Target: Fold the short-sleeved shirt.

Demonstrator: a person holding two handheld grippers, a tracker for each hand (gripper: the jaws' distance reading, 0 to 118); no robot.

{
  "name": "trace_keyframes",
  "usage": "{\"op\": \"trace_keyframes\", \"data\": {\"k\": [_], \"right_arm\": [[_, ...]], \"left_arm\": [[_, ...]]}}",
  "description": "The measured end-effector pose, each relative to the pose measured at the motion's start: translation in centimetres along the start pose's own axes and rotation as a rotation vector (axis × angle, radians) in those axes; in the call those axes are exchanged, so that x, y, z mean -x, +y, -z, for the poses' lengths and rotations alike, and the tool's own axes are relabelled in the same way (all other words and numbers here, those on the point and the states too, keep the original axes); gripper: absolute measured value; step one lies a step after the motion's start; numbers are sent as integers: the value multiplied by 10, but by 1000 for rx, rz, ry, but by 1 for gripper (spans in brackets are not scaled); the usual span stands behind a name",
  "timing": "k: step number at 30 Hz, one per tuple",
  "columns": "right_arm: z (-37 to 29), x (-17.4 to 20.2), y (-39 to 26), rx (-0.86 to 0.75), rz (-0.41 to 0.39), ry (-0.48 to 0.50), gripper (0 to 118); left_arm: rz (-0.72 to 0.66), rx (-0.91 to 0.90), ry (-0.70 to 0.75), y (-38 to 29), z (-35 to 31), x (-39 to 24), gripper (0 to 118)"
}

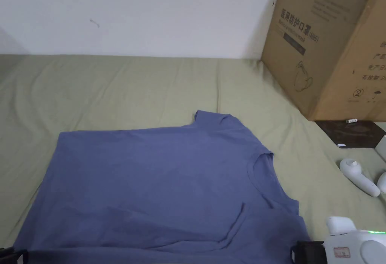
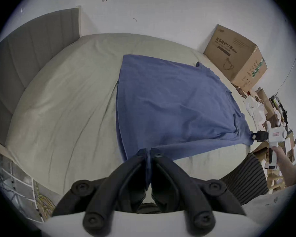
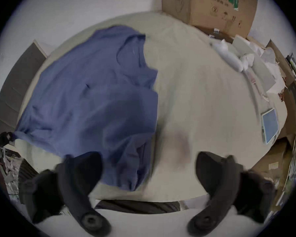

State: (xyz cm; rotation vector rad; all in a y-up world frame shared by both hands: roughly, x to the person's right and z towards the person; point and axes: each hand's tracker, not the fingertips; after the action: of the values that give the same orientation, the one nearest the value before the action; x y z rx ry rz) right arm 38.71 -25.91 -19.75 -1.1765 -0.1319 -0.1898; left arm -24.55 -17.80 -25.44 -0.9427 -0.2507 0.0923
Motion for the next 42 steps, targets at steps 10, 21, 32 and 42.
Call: {"op": "trace_keyframes", "data": {"k": [10,21,32,42], "right_arm": [[-32,22,-4,-37,-151,41,2],[-101,22,74,-173,99,212,2],[31,38,235,-34,280,202,2],[25,42,192,-234,324,252,117]], "left_arm": [[21,55,40,-9,9,-3,3],[-25,-148,-2,51,-7,-1,3],[-166,-81,42,157,143,32,4],[-185,-109,2,131,130,31,114]]}}
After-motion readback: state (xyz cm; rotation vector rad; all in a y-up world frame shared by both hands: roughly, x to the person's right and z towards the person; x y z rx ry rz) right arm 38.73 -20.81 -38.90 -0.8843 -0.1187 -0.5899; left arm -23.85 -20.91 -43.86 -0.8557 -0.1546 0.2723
